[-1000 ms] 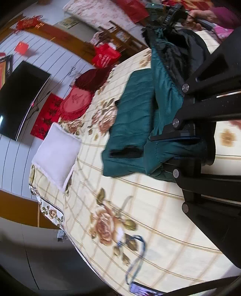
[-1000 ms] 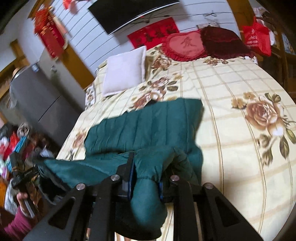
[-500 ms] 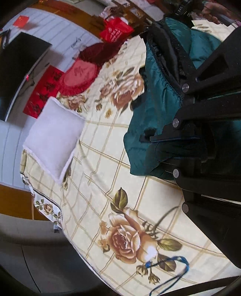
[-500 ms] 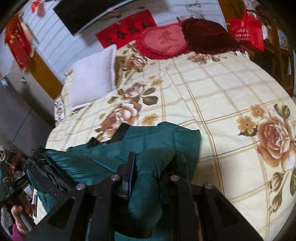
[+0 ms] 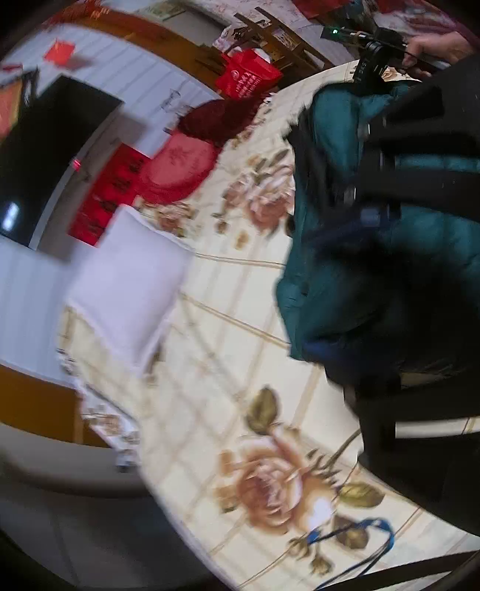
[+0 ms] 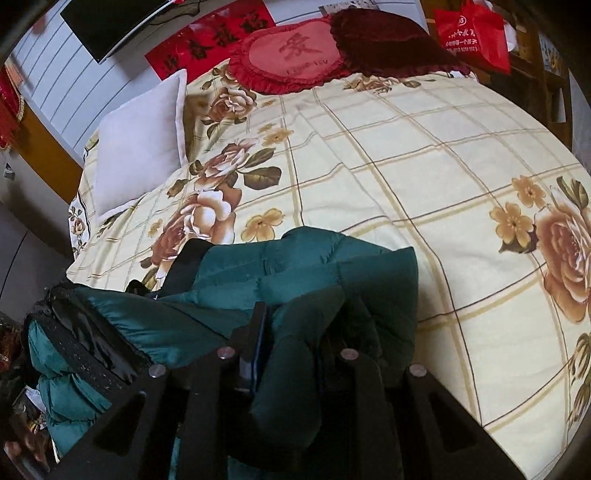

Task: Fold large clothes

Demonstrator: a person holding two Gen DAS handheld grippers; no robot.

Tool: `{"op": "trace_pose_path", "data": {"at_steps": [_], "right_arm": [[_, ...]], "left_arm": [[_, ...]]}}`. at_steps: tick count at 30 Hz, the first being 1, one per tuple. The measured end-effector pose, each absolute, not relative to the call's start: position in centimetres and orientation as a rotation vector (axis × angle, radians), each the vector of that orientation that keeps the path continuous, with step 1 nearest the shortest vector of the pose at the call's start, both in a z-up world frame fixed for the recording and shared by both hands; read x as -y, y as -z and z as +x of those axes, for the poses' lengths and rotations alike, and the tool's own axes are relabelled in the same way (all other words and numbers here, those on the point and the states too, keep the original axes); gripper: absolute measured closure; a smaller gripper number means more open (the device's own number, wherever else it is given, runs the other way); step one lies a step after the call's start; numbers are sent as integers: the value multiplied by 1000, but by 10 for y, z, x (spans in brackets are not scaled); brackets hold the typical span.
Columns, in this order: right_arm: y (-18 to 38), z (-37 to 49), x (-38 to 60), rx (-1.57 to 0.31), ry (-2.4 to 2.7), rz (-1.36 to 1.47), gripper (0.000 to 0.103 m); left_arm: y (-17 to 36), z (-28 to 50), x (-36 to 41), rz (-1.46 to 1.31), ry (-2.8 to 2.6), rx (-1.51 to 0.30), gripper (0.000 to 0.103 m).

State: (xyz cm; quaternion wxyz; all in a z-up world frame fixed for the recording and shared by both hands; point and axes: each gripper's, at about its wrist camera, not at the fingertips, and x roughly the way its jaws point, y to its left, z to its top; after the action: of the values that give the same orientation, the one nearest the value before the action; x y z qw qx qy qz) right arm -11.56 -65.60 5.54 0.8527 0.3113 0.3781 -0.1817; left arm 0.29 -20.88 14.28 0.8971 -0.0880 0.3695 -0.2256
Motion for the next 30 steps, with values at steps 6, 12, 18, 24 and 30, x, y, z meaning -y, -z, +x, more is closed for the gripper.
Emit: {"op": "trace_pose_path", "data": {"at_steps": [6,12,18,24,30], "right_arm": [[-80,-132,658,-709,326,742,45],[-129,-156,633,-620,311,626,32],[-143,-131,575,-671,207,403,32],[-112,-76,514,-784,142,188,32],[-69,-38,509,-884,195,145,31]], "left_arm": [[-139,-19,242,-98,529,-790,55],[-100,-13,279,23,450,-864,55],[-86,-12,287,44,415,-864,55],[-79,-6,294,80,407,-869,55],[-72,0,299,103,404,-860,54]]}}
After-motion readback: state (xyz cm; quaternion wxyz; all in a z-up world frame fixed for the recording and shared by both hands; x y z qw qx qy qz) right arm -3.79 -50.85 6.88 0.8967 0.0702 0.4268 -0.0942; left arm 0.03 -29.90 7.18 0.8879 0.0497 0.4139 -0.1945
